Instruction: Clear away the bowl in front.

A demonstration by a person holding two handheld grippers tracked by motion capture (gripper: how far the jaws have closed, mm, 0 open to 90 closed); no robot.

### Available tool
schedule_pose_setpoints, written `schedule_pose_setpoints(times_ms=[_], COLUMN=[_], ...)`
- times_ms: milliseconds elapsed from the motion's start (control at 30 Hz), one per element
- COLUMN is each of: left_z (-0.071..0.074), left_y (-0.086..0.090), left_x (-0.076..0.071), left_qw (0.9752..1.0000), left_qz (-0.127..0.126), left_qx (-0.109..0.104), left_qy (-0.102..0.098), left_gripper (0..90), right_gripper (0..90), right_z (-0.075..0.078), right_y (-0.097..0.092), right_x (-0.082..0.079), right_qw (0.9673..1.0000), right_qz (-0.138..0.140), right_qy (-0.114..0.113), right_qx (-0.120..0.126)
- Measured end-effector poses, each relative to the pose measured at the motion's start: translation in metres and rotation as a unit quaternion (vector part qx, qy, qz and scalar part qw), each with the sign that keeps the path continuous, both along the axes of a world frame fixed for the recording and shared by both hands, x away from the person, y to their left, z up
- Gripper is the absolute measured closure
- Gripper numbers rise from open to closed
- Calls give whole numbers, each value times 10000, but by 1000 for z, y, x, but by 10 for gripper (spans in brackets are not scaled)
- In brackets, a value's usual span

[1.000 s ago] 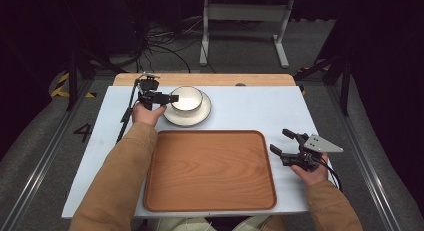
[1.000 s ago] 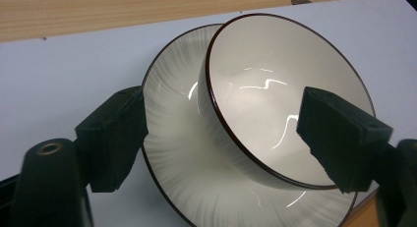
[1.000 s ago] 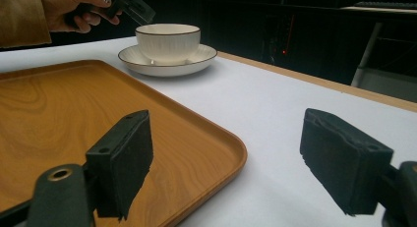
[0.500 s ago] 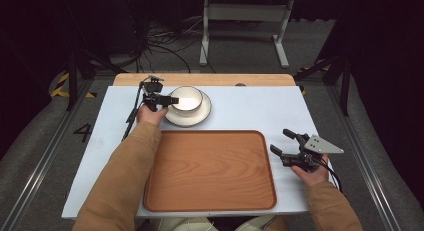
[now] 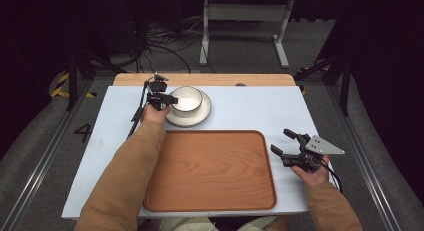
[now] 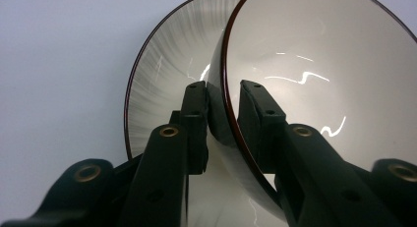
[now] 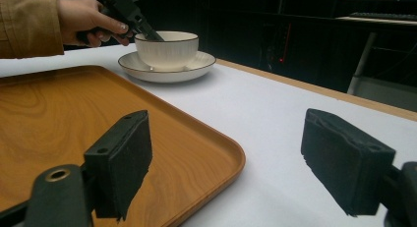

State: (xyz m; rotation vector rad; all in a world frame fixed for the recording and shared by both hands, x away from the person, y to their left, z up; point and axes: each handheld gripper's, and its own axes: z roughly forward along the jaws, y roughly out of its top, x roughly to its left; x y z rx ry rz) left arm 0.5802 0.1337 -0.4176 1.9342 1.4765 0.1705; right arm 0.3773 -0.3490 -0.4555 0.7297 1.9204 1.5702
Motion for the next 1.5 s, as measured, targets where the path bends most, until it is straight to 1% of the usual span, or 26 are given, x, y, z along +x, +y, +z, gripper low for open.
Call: schedule_pose_setpoints(times_ms=[67, 233, 267, 300, 400, 600, 667, 700, 867, 967, 1067, 1100, 1133, 1167, 1233, 1267, 1300, 1333, 1400, 1467, 1500], left_z=[0, 0, 0, 0, -1, 0, -1, -1, 1, 3, 5, 5, 6, 7, 11, 11, 16, 16, 23, 25, 29], left_y=[0, -5, -6, -5, -6, -6, -7, -6, -4, -5, -5, -4, -2, -2, -1, -1, 0, 0, 2, 3, 5], left_x=[1, 4, 4, 5, 5, 4, 4, 4, 4, 2, 1, 1, 2, 1, 0, 0, -2, -2, -6, -7, -8], left_qw=[10000, 9996, 9994, 9995, 9994, 9993, 9991, 9992, 9993, 9994, 9993, 9994, 9995, 9995, 9996, 9996, 9997, 9997, 9999, 9999, 9998], left_qz=[23, 185, 247, 200, 234, 296, 352, 322, 331, 332, 347, 340, 276, 271, 243, 243, 183, 183, 159, 152, 165], left_qx=[-1, 137, 132, 162, 137, 165, 157, 164, 47, 54, 69, 43, -27, -59, -45, -45, -88, -88, -59, -58, -55], left_qy=[50, 186, 191, 180, 198, 179, 179, 175, 179, 113, 101, 99, 156, 171, 130, 130, 116, 116, 9, 13, -19], left_gripper=[764, 809, 814, 820, 820, 826, 827, 827, 826, 825, 825, 825, 825, 824, 824, 824, 824, 824, 824, 824, 824], right_gripper=[199, 199, 199, 199, 199, 199, 199, 199, 199, 199, 200, 199, 199, 199, 199, 199, 199, 199, 199, 199, 199], right_z=[0, 0, 0, 0, 0, 0, 0, 0, 0, 0, 0, 0, 0, 0, 0, 0, 0, 0, 0, 0, 0], right_y=[0, 0, -1, -1, -1, -1, -1, -1, -1, -1, -1, -1, -1, -1, -1, -1, -1, -1, -1, -1, -1], right_x=[0, 0, 0, 0, -1, -1, -1, -1, -1, -1, -1, -1, -1, -1, -1, -1, -1, -1, -1, -1, -1], right_qw=[10000, 10000, 10000, 10000, 10000, 10000, 10000, 10000, 10000, 10000, 10000, 10000, 10000, 10000, 10000, 10000, 10000, 10000, 10000, 10000, 10000], right_qz=[6, 17, 12, 13, 3, 26, 25, 25, 21, 28, 34, 28, 34, 29, 39, 39, 33, 33, 33, 33, 34], right_qy=[-11, -11, -14, -17, -11, -31, -31, -31, -21, -33, -36, -35, -34, -35, -36, -36, -36, -36, -38, -37, -38], right_qx=[9, 26, 28, 31, 38, 37, 39, 40, 43, 40, 45, 41, 45, 41, 42, 42, 39, 39, 36, 37, 36])
